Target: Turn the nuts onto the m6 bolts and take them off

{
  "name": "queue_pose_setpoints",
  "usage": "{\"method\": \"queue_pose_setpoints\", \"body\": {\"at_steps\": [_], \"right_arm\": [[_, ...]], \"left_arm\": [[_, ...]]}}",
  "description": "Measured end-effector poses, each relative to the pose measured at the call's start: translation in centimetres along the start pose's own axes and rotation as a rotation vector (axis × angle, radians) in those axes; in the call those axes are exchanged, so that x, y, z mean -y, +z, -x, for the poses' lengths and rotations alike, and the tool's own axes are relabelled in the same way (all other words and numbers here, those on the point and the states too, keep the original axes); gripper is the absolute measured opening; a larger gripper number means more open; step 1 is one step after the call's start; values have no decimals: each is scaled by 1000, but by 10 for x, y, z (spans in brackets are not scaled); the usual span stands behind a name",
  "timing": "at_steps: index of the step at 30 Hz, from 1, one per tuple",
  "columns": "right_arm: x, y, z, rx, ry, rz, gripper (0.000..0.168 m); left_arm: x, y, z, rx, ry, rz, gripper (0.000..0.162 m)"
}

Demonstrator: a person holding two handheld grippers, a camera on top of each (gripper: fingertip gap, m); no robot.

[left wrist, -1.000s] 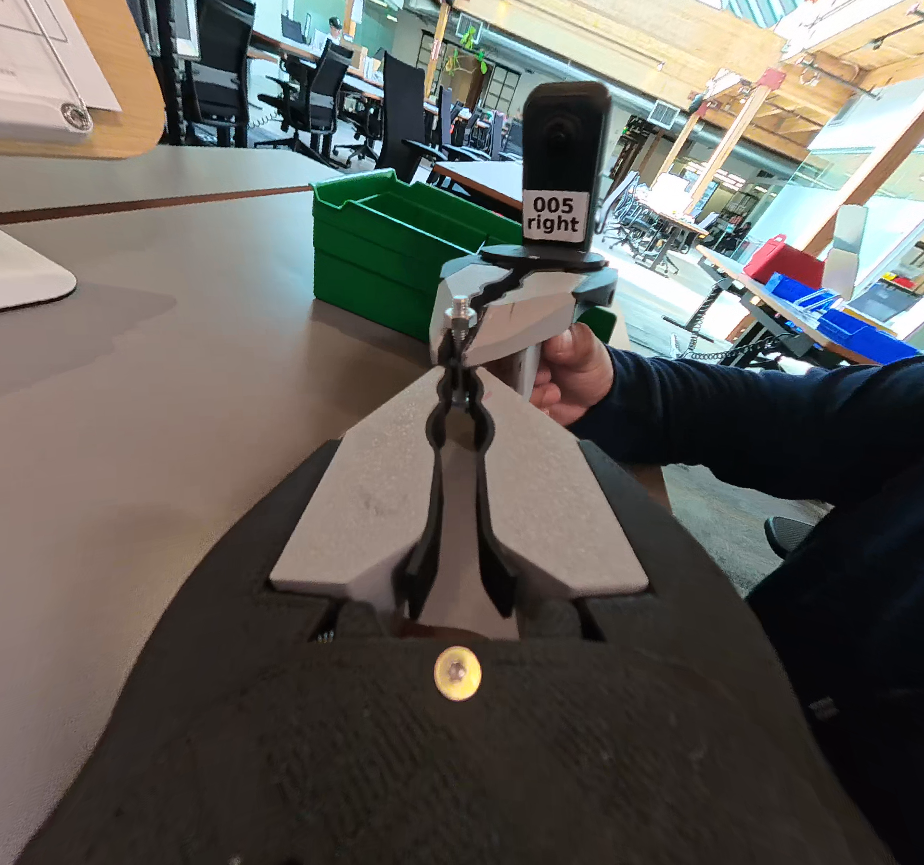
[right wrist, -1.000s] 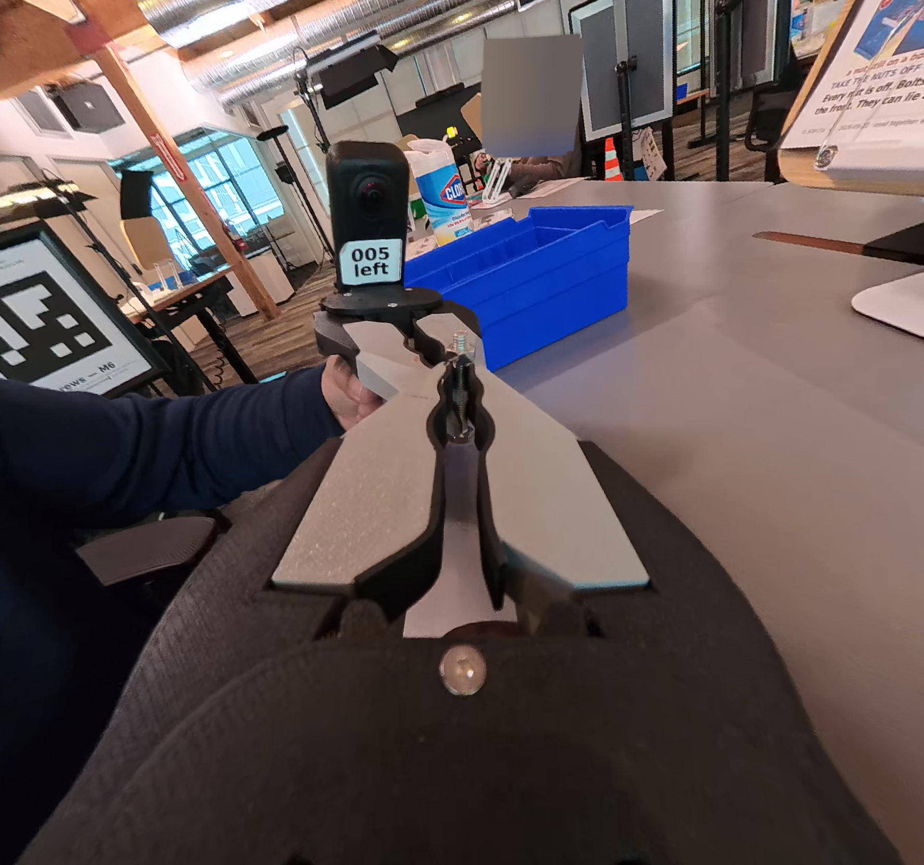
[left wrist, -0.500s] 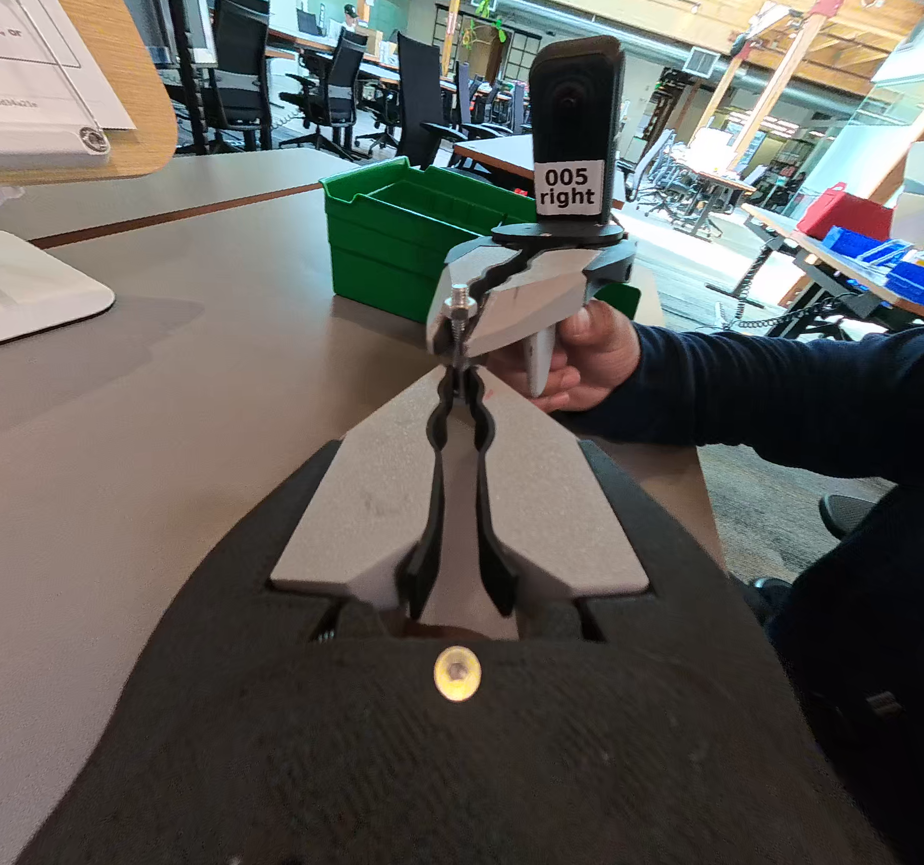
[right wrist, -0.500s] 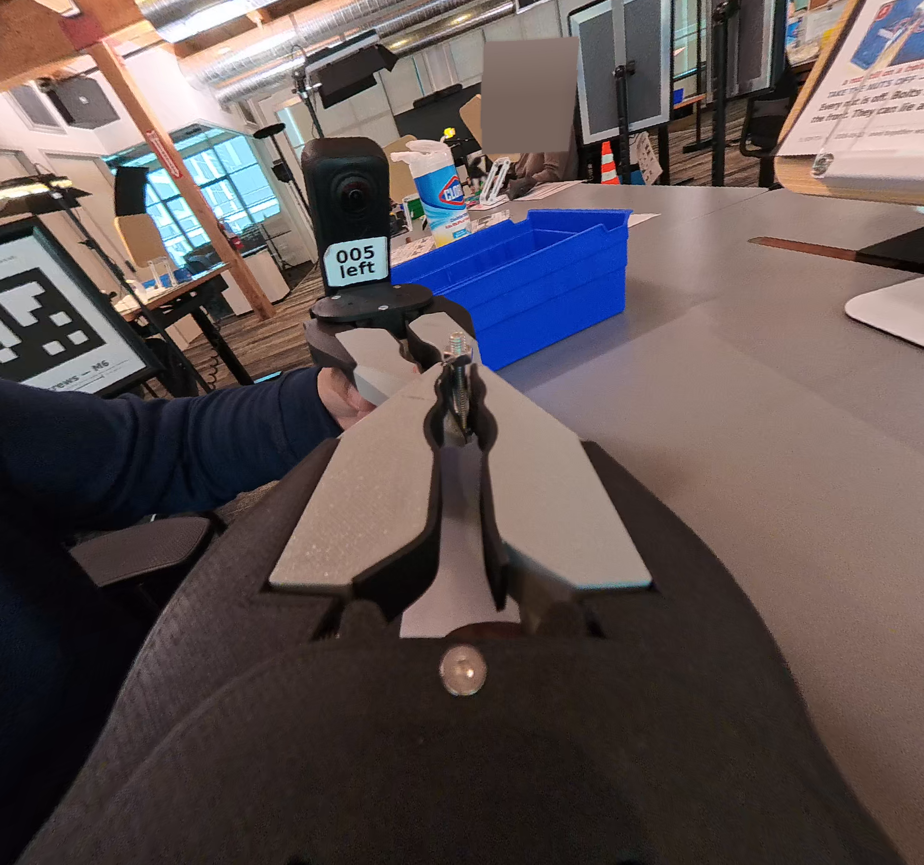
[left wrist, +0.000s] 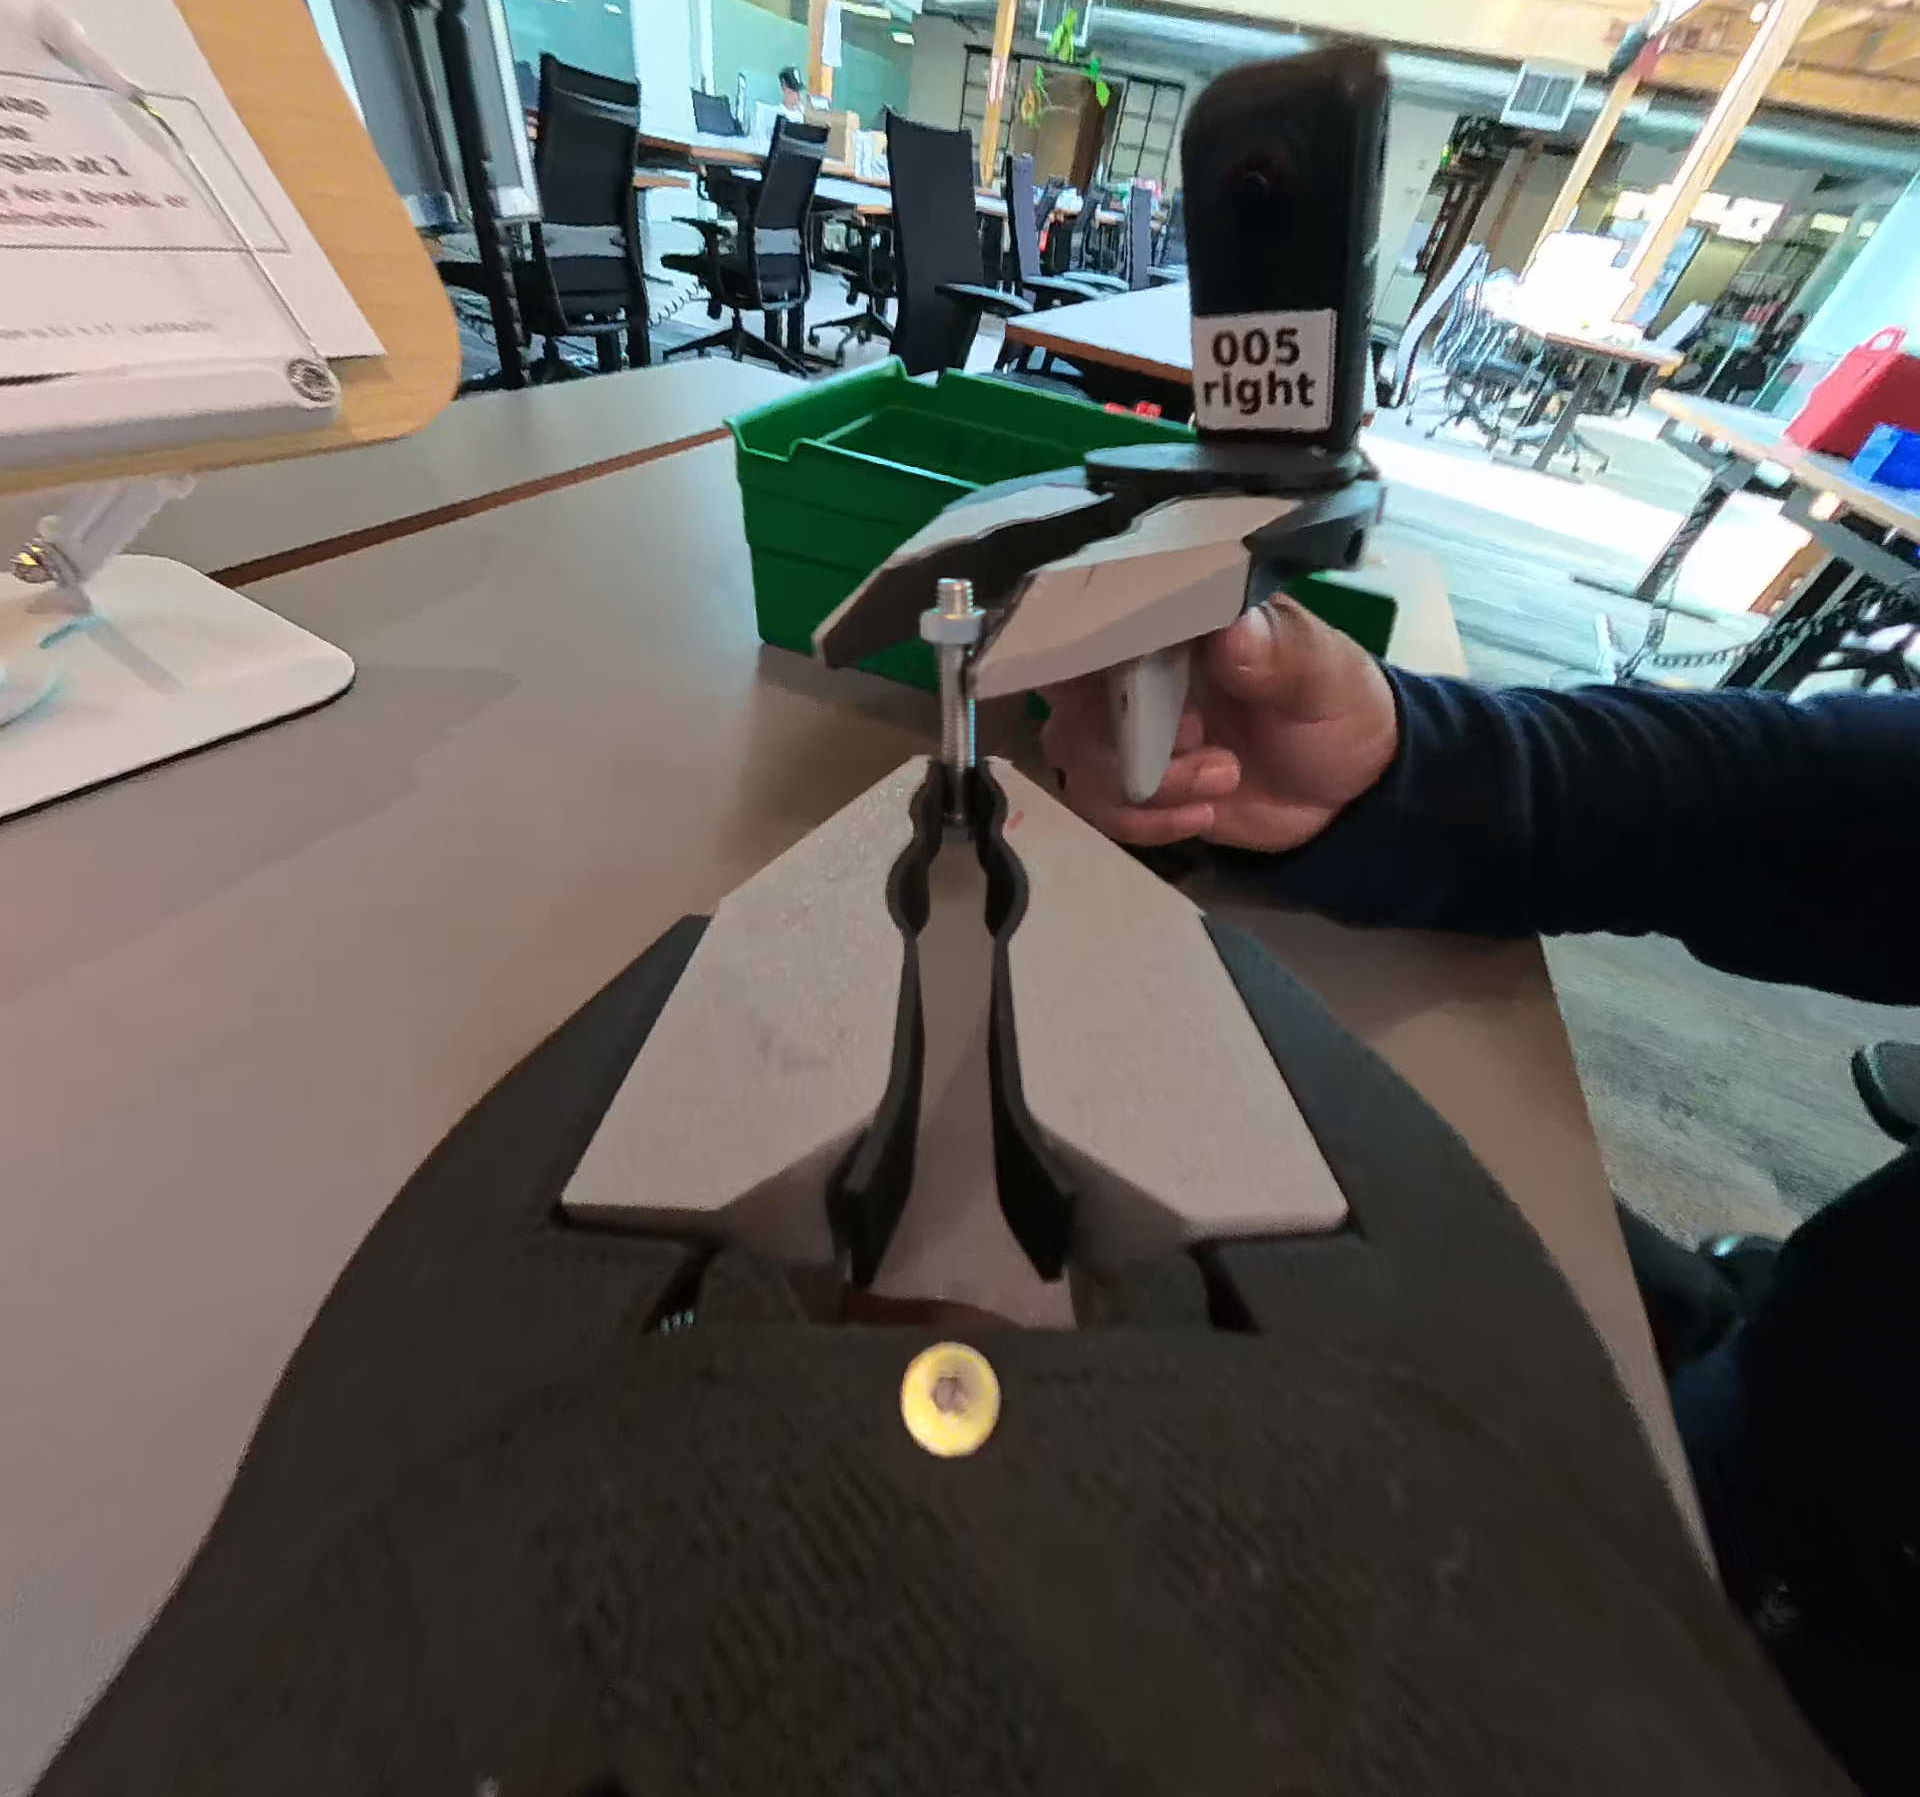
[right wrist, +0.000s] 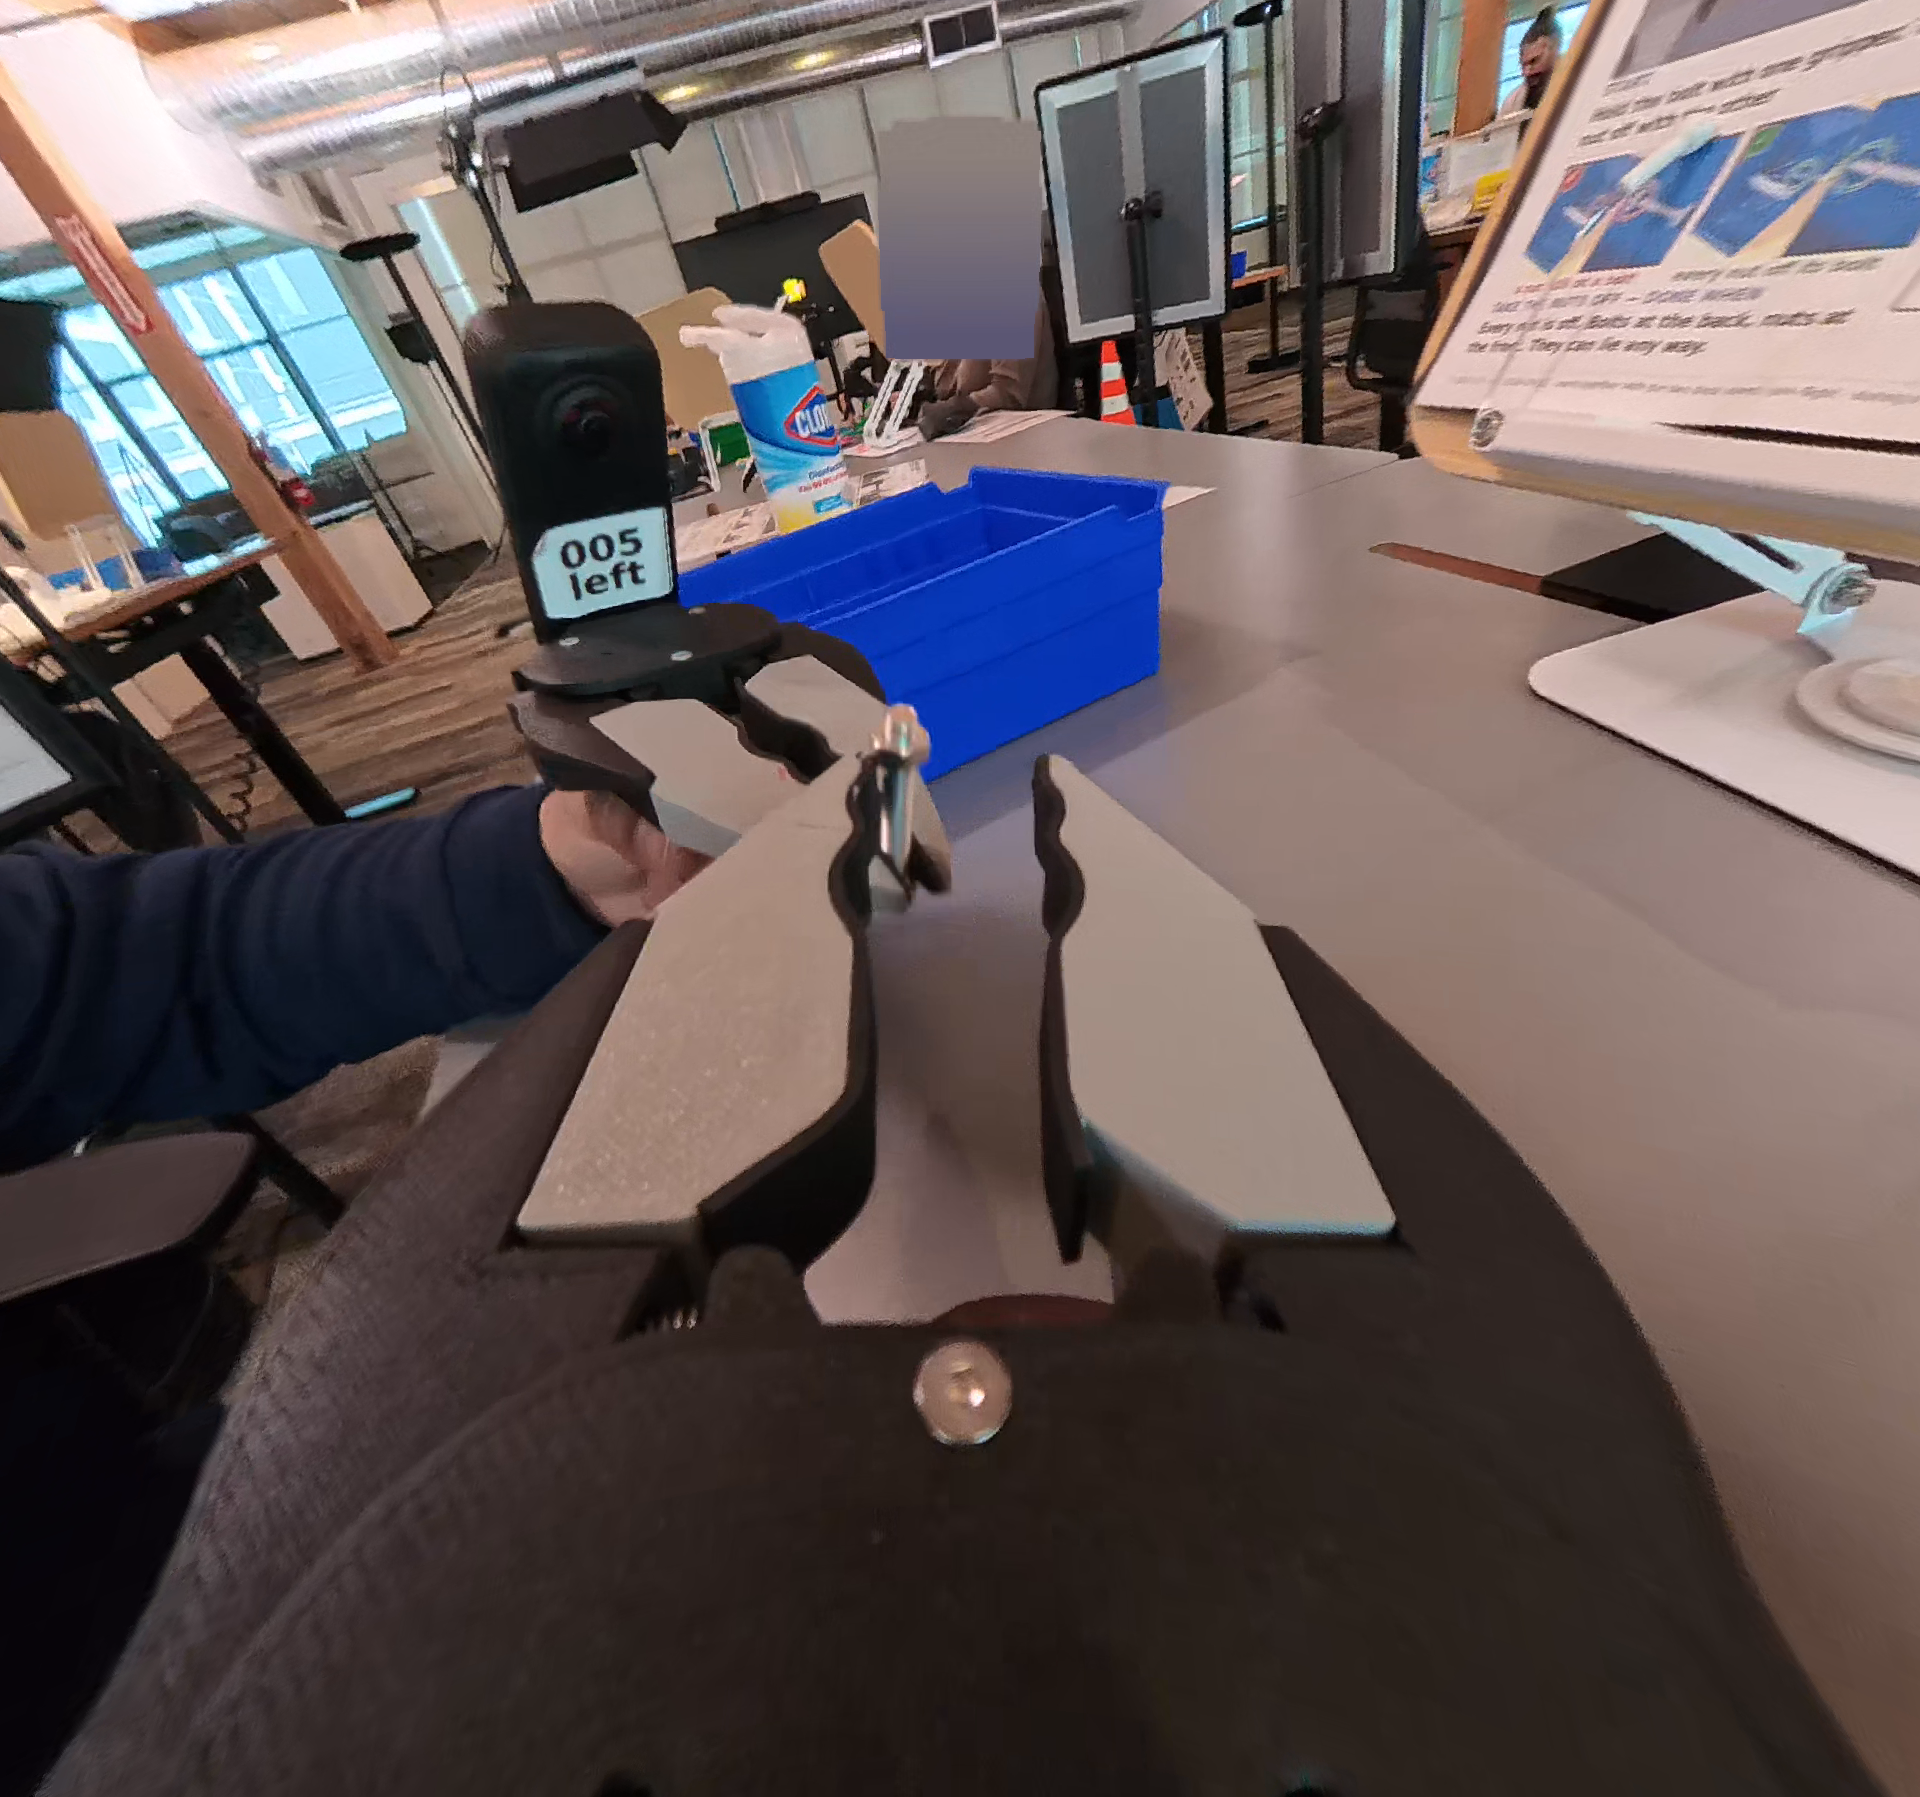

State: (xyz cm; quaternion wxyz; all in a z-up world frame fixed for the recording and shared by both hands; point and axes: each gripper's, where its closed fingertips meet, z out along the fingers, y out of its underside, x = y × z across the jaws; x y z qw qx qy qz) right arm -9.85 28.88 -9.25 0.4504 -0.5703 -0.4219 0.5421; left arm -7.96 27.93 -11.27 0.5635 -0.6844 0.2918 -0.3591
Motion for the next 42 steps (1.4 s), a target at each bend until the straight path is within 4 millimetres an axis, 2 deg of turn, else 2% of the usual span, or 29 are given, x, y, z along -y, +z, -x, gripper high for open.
{"method": "queue_pose_setpoints", "body": {"at_steps": [1,2,3,9,15,20,23,28,30,36,42], "right_arm": [[3,-3,-3,-6,18,-14,27],[5,-5,-9,-32,35,-29,20],[8,-8,-11,-35,42,-46,22],[11,-1,19,96,4,-56,29],[8,4,28,138,30,-54,40],[10,0,16,80,27,-68,35],[10,-1,21,116,51,-61,28],[3,11,34,163,68,-43,33],[2,13,32,146,54,-36,33],[5,1,18,69,-3,-37,27],[-7,18,28,95,-2,6,35]], "left_arm": [[3,-3,2,-1,-20,-17,2],[6,-5,3,-3,-30,-28,2],[7,-6,5,8,-30,-34,2],[-1,0,5,46,24,3,2],[-6,6,-3,16,29,12,2],[3,1,3,61,55,-27,2],[5,-1,7,79,56,-35,2],[-5,10,-10,29,82,14,2],[-7,13,-11,32,92,21,2],[1,1,8,90,49,-14,2],[-13,15,-9,32,69,46,2]]}}
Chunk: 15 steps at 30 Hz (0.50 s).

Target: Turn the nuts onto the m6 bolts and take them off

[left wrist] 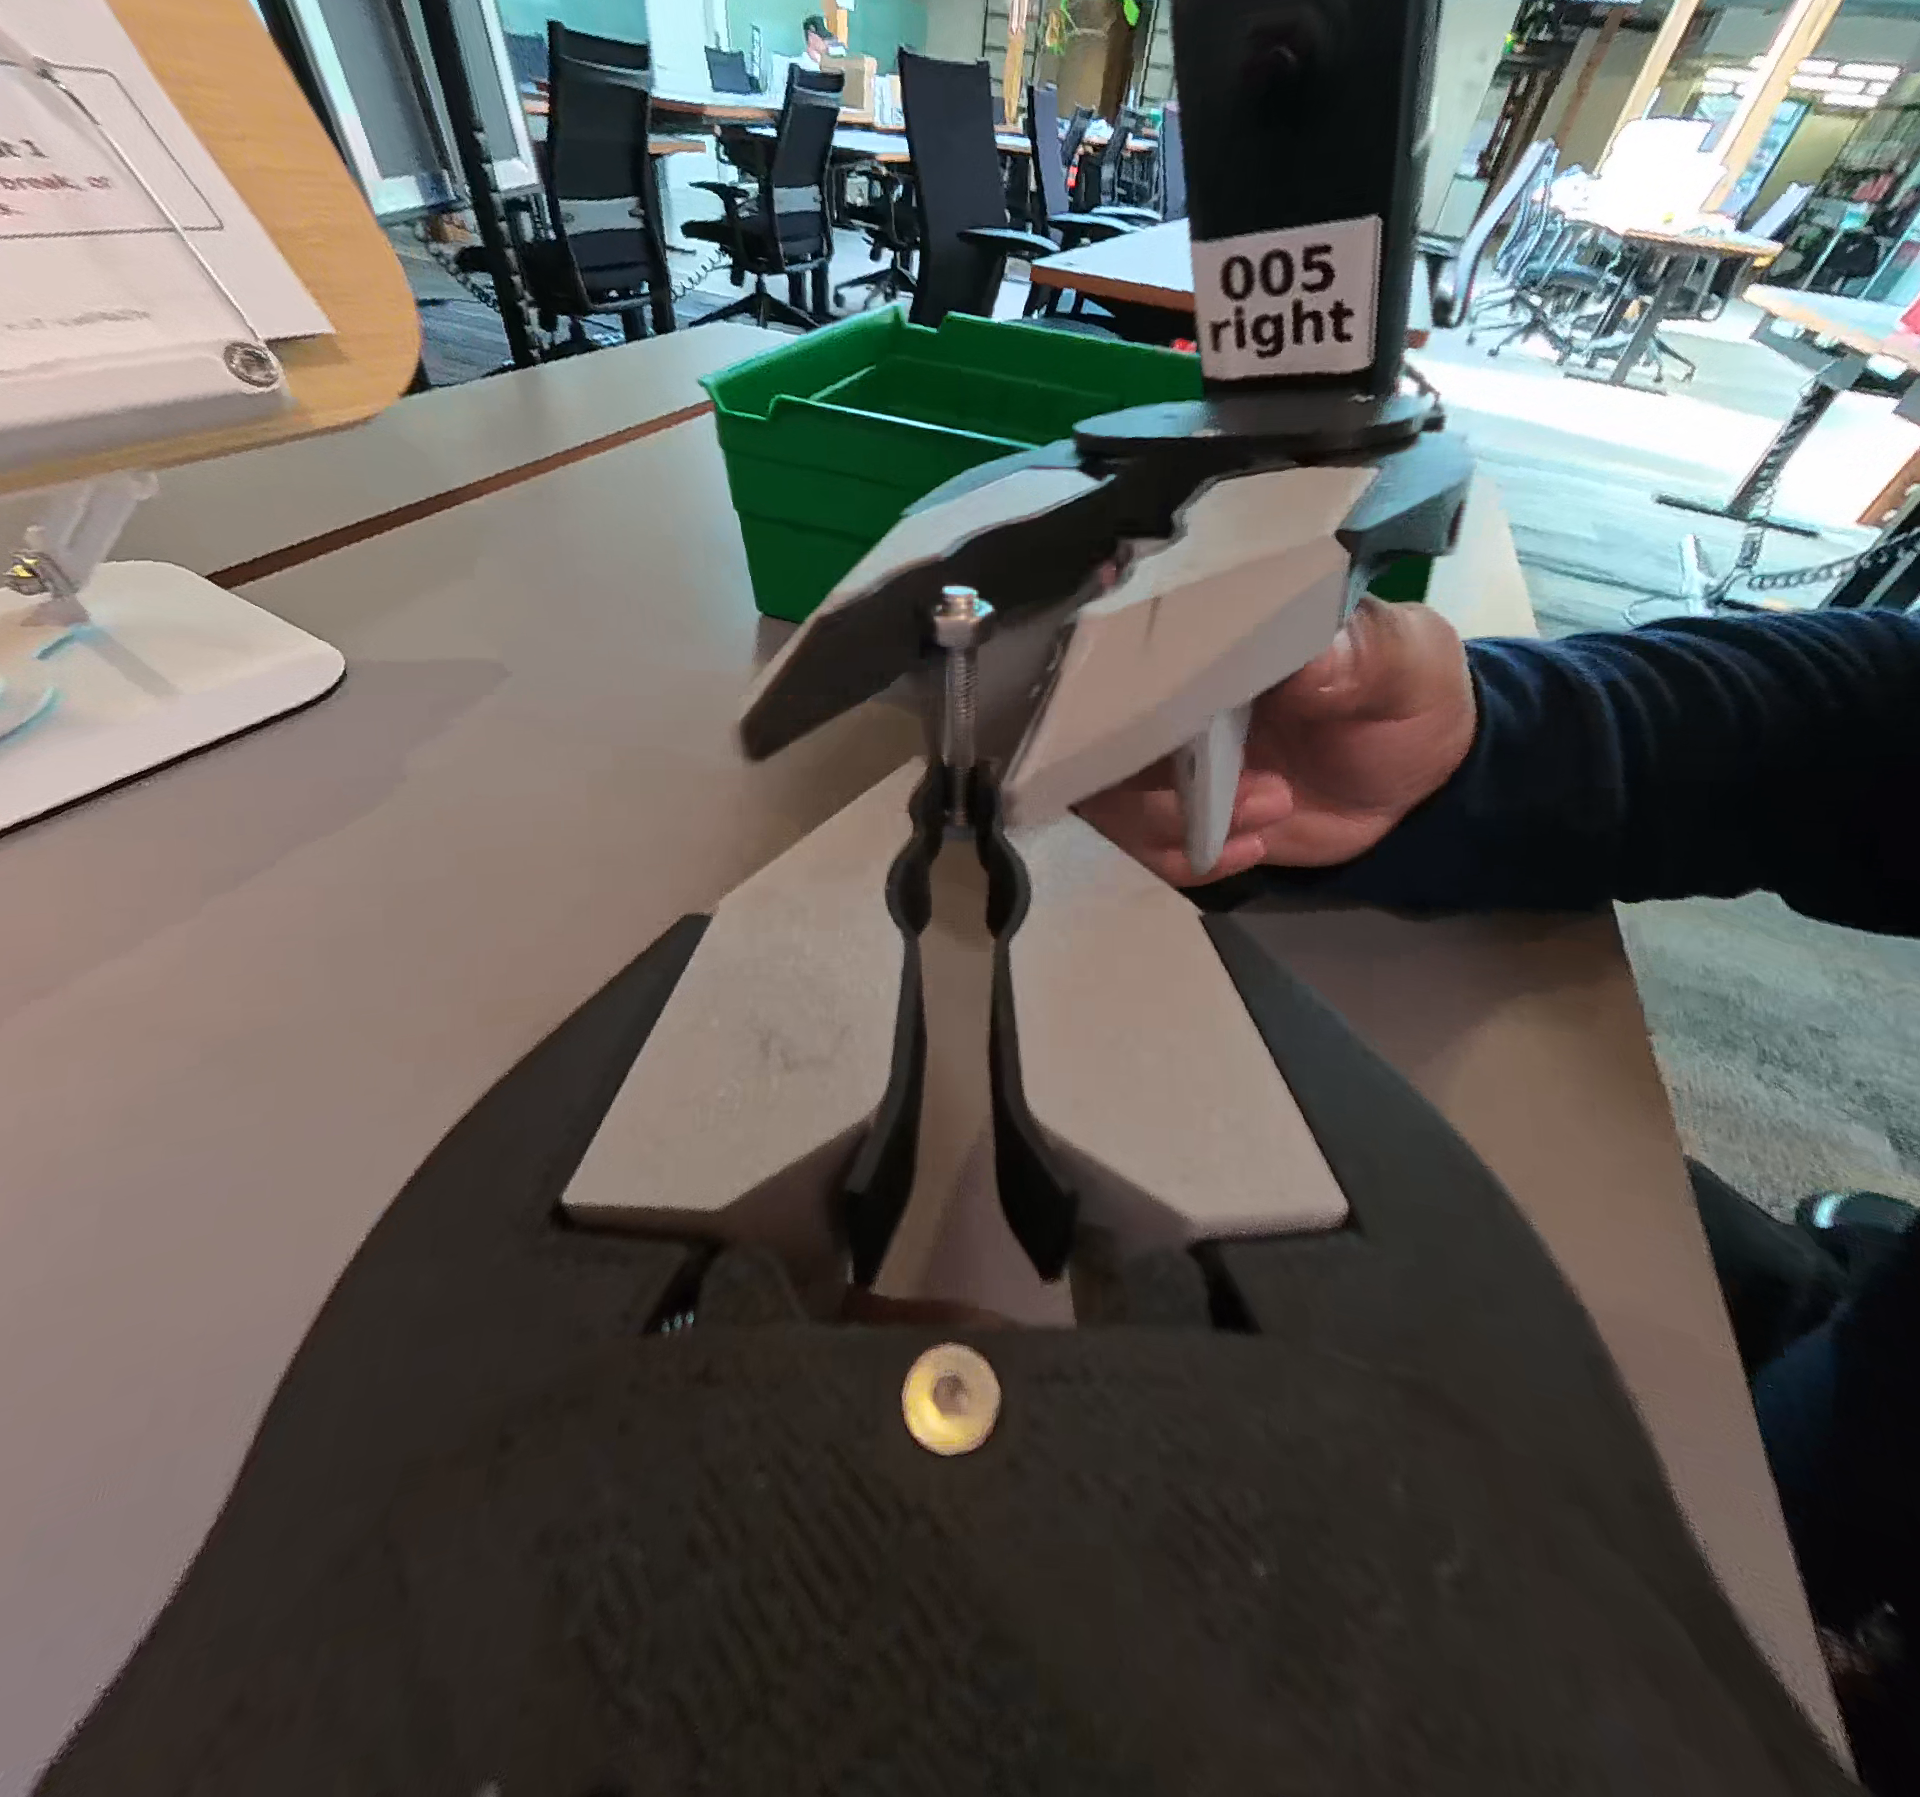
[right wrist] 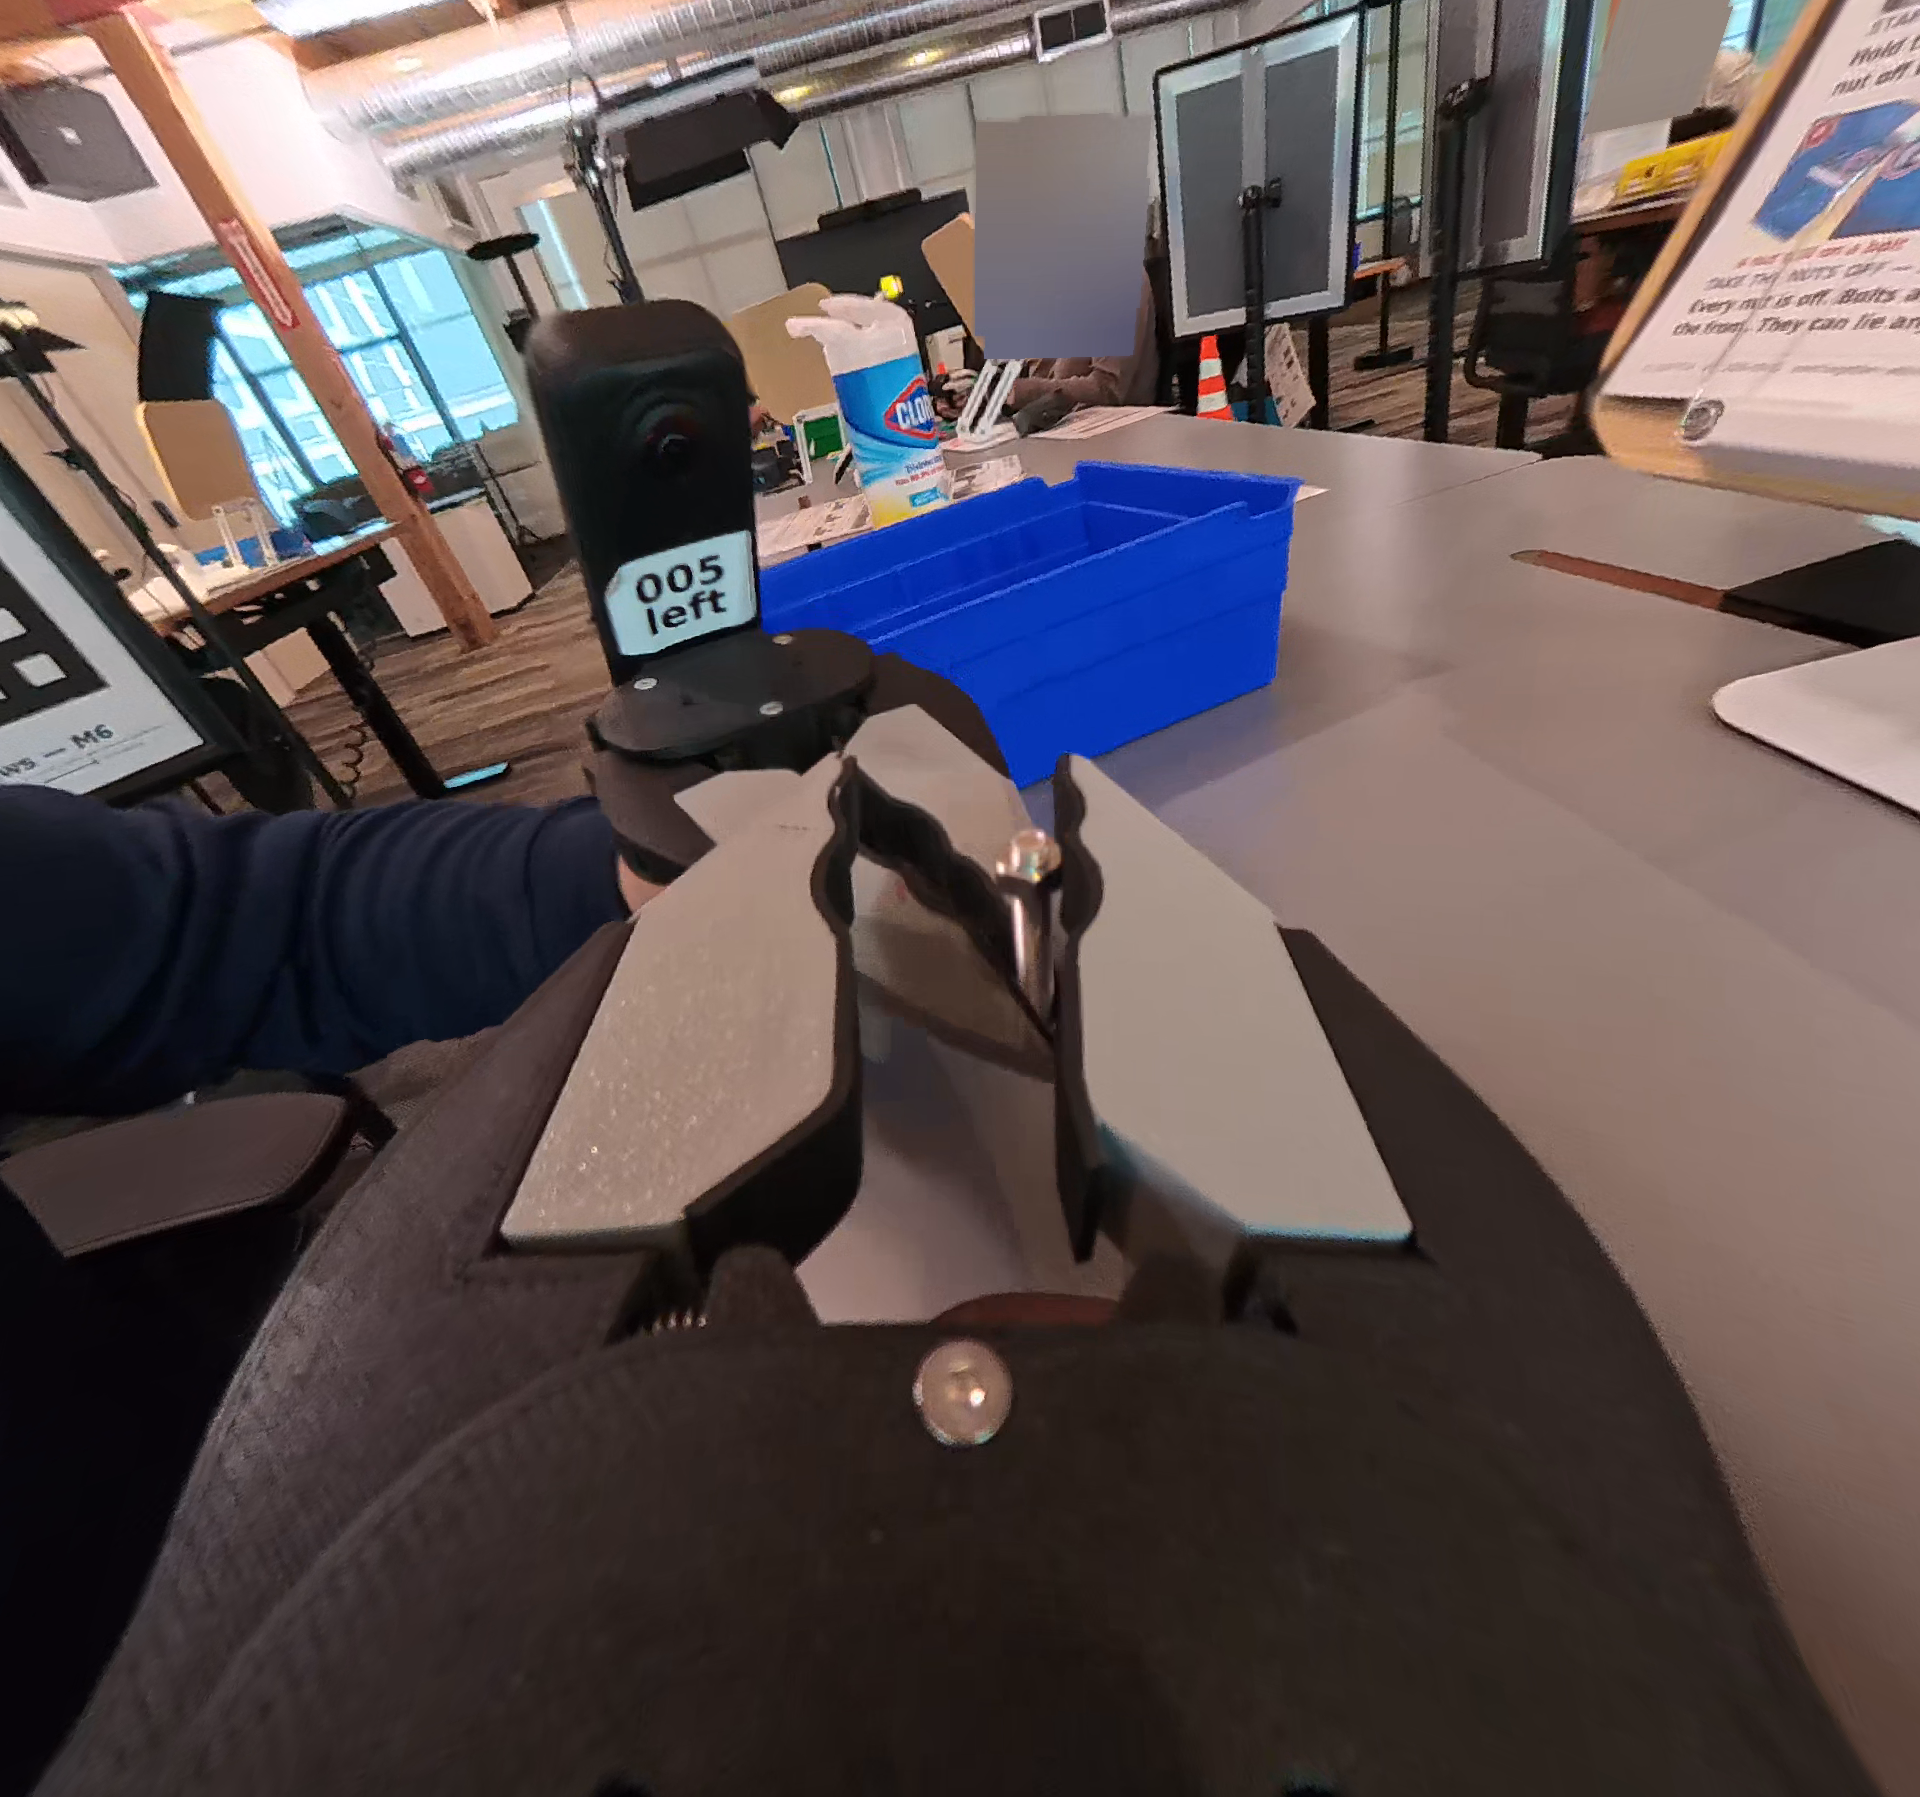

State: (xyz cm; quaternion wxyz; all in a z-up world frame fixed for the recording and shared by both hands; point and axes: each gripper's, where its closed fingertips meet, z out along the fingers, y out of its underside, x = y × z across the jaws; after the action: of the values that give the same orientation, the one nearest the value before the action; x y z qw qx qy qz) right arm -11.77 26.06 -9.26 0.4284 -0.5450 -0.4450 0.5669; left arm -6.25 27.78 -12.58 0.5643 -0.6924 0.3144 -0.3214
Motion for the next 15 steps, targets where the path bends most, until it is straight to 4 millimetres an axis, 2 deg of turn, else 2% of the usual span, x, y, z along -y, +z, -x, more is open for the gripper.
{"method": "queue_pose_setpoints", "body": {"at_steps": [3,8,10,13,15], "right_arm": [[-1,-3,-7,-47,-27,14,31],[10,-18,-17,-61,9,-36,29],[10,-14,-9,-21,12,-37,27],[3,0,4,19,6,-16,38],[-1,2,1,-20,-28,13,38]], "left_arm": [[0,-1,6,28,13,0,2],[8,-13,20,58,-39,-41,2],[8,-11,17,46,-39,-36,2],[2,-1,1,-2,-22,-10,2],[-1,0,3,23,18,7,2]]}}
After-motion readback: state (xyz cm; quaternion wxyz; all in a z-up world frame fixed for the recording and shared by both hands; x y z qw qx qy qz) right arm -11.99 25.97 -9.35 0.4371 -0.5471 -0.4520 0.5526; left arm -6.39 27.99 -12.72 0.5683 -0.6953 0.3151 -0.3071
